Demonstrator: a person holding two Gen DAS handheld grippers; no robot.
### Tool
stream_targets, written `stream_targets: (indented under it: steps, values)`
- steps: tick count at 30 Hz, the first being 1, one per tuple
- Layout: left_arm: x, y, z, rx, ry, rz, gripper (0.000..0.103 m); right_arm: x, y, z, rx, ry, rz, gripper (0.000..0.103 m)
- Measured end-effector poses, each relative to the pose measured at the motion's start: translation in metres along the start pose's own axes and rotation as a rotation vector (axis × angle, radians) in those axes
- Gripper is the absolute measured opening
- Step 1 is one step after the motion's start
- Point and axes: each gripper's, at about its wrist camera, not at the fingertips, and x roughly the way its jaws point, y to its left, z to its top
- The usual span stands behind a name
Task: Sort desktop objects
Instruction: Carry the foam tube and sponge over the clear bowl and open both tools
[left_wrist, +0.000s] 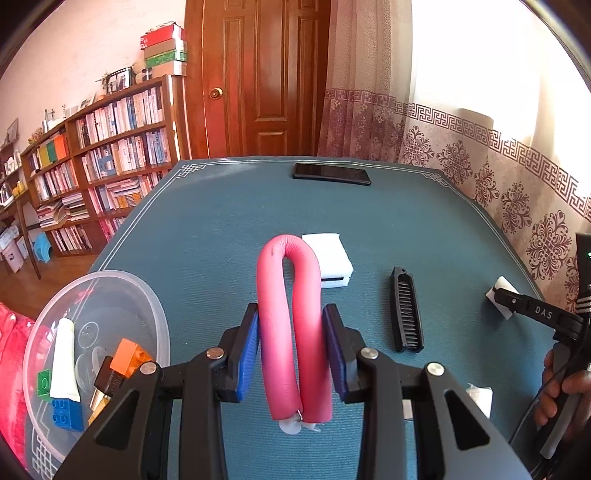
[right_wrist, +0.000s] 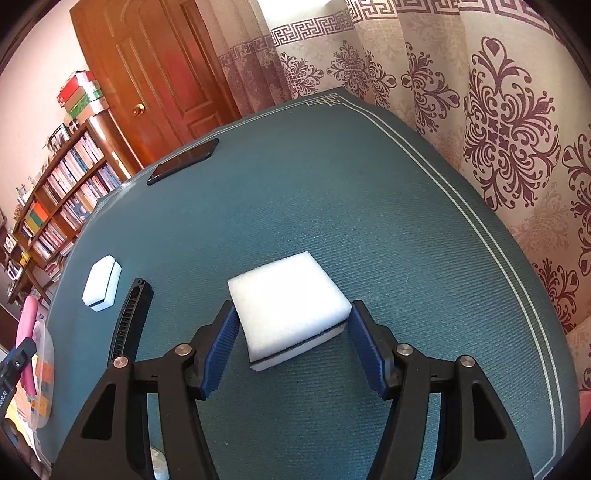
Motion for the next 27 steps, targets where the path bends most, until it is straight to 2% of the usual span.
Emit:
stream_targets:
  steps: [5,7,12,19,27]
  values:
    - [-0.003,0.019,0.000,-0.037,-0.011,0.028,0.038,0.004,0.010,-0.002,-0.044,0.010,-0.021,0.063]
    - [-0.003,0.028,-0.001,-0.054,-0.010,0.041,0.038,0.004,0.014,-0.005,-0.063,0.014,-0.024,0.059]
    - [-0.005,0.049,-0.004,-0.089,-0.011,0.065,0.038,-0.007,0.028,-0.008,-0.092,-0.009,-0.012,0.057]
    - [-0.013,0.079,-0.008,-0.130,-0.024,0.108,0.038,-0.025,0.069,-0.007,-0.148,-0.042,0.067,0.057]
    - [-0.024,0.126,-0.019,-0.194,-0.031,0.179,0.038,-0.021,0.130,-0.020,-0.224,0.001,0.181,0.057]
